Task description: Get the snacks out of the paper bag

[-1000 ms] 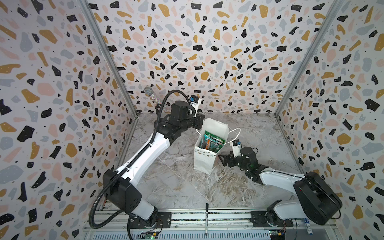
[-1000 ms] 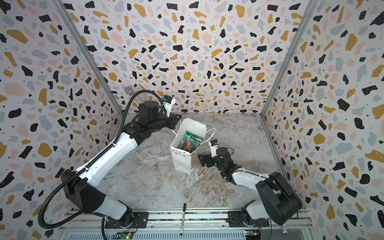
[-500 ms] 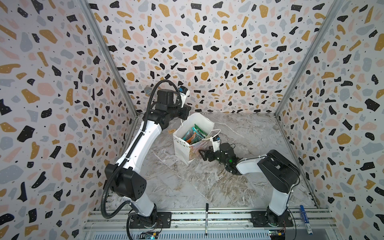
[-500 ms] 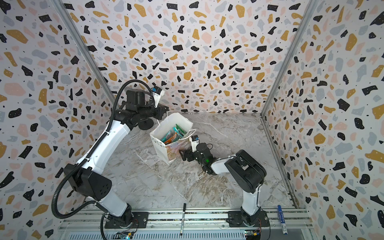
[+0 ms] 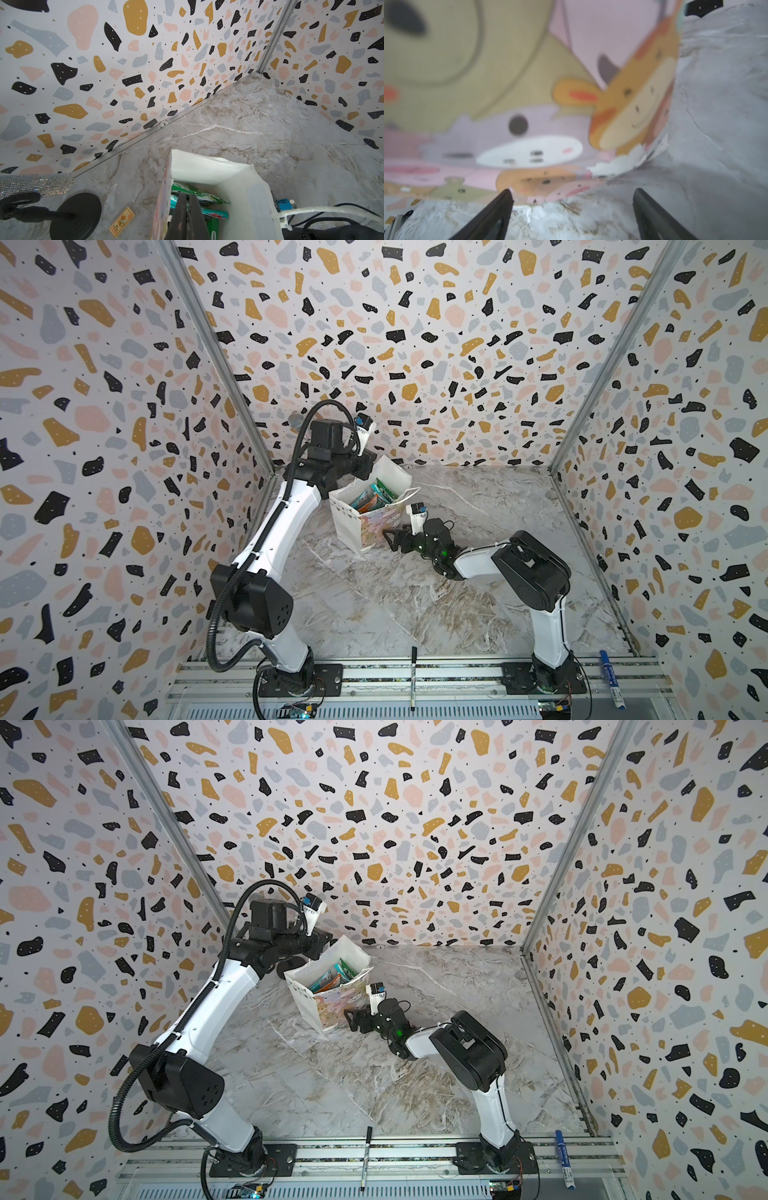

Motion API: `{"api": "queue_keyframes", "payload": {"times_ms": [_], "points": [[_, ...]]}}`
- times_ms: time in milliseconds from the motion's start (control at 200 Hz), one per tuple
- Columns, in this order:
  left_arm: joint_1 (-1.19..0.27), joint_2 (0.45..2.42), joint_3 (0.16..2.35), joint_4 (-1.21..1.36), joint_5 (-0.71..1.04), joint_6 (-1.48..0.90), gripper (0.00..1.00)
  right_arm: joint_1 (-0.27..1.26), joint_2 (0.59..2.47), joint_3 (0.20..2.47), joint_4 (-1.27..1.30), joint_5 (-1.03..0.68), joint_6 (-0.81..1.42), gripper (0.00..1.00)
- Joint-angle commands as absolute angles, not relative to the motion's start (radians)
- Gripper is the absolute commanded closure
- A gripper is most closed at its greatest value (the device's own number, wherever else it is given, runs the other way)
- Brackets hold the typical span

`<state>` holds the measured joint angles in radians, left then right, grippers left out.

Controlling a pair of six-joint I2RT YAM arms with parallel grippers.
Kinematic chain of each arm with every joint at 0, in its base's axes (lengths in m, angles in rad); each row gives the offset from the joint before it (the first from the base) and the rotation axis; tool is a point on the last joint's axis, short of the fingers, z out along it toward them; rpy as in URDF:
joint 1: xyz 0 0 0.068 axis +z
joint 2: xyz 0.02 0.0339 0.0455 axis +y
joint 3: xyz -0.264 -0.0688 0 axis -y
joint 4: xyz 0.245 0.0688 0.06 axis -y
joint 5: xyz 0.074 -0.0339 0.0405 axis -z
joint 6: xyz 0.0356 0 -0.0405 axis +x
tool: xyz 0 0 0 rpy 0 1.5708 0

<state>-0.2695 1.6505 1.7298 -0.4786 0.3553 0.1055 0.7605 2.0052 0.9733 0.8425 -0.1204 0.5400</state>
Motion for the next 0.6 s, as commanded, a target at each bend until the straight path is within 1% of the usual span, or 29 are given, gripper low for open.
{"api": "queue_keyframes", "payload": {"times_ms": [0, 90, 255, 395, 596], "points": [[-0.276, 1.545, 1.652, -0.297, 0.389, 0.039, 1.0, 0.745, 1.888, 0.879, 0.81, -0.085, 0.501, 0.07], [-0.282, 1.498, 1.571, -0.232, 0.401, -0.003, 1.0, 0.716, 1.818, 0.785, 0.793, -0.074, 0.475, 0.06], [-0.329, 1.447, 1.488, -0.203, 0.391, -0.024, 1.0, 0.642, 1.696, 0.651, 0.713, -0.037, 0.426, 0.05], [-0.402, 1.421, 1.444, -0.19, 0.354, -0.039, 1.0, 0.563, 1.585, 0.567, 0.624, 0.0, 0.406, 0.05], [-0.534, 1.398, 1.386, -0.172, 0.245, -0.06, 1.0, 0.454, 1.428, 0.497, 0.522, 0.031, 0.341, 0.04]]}}
